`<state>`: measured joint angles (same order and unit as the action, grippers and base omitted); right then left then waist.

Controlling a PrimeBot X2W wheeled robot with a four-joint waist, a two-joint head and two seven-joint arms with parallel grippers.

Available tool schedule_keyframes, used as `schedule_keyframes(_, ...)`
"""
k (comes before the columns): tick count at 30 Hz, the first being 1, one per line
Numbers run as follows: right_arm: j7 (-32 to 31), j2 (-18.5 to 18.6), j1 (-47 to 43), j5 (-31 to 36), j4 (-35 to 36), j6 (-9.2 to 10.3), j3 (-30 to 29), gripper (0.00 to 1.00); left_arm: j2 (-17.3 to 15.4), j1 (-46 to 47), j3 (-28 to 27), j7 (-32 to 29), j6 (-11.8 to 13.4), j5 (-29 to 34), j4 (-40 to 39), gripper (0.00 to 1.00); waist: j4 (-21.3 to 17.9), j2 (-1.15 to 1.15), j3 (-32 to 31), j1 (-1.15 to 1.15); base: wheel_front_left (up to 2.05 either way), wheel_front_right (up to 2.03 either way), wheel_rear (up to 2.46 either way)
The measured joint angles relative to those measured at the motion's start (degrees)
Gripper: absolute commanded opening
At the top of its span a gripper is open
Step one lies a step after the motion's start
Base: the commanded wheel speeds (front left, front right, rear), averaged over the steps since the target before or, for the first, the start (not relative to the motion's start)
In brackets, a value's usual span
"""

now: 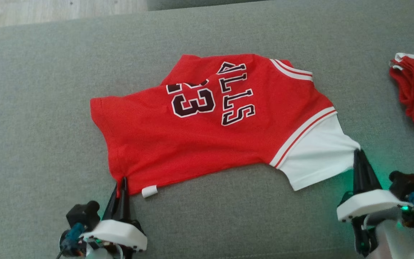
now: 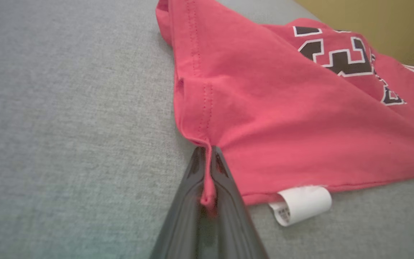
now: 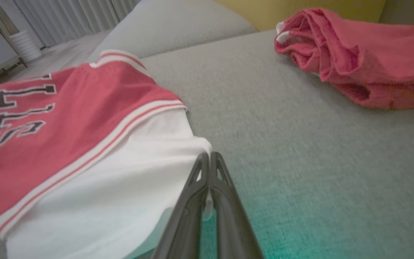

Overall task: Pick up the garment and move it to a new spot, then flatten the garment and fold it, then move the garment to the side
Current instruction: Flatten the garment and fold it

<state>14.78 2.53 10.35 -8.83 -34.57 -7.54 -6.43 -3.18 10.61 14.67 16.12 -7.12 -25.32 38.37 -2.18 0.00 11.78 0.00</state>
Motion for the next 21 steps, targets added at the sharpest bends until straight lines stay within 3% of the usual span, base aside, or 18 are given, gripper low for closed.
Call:
schedule_keyframes(4,0.0,0.0,0.0,-3.5,4.2,0.00,0.6,0.00,0.1,-0.6,-1.2,-1.4,0.0,-1.4,-3.2,0.00,0.3,0.00,-1.4,0.00,0.00,0.00,0.00)
schedule_keyframes(8,0.0,0.0,2.4,-7.8,10.2,0.00,1.5,0.00,-1.4,0.4,-1.8,-1.4,-0.5,-0.8,-12.3,0.00,0.7,0.00,-3.1,0.00,0.00,0.00,0.00)
schedule_keyframes(15,0.0,0.4,14.8,-14.8,20.7,0.00,2.1,0.00,-10.8,11.4,-3.5,-1.4,-0.5,-0.1,-25.2,0.00,0.8,0.00,-7.3,0.00,0.00,0.00,0.00)
schedule_keyframes(18,0.0,3.7,22.9,-18.7,25.1,0.00,4.6,0.00,-16.3,19.7,-3.6,-1.6,-0.5,0.6,-30.4,0.00,0.7,0.00,-9.4,-0.01,0.00,0.00,0.00)
schedule_keyframes(21,0.0,6.3,29.1,-20.8,27.1,0.00,6.6,0.00,-18.7,25.0,-3.7,-4.6,-0.5,-0.1,-33.8,0.00,1.0,0.00,-9.8,-0.02,0.00,0.00,0.00)
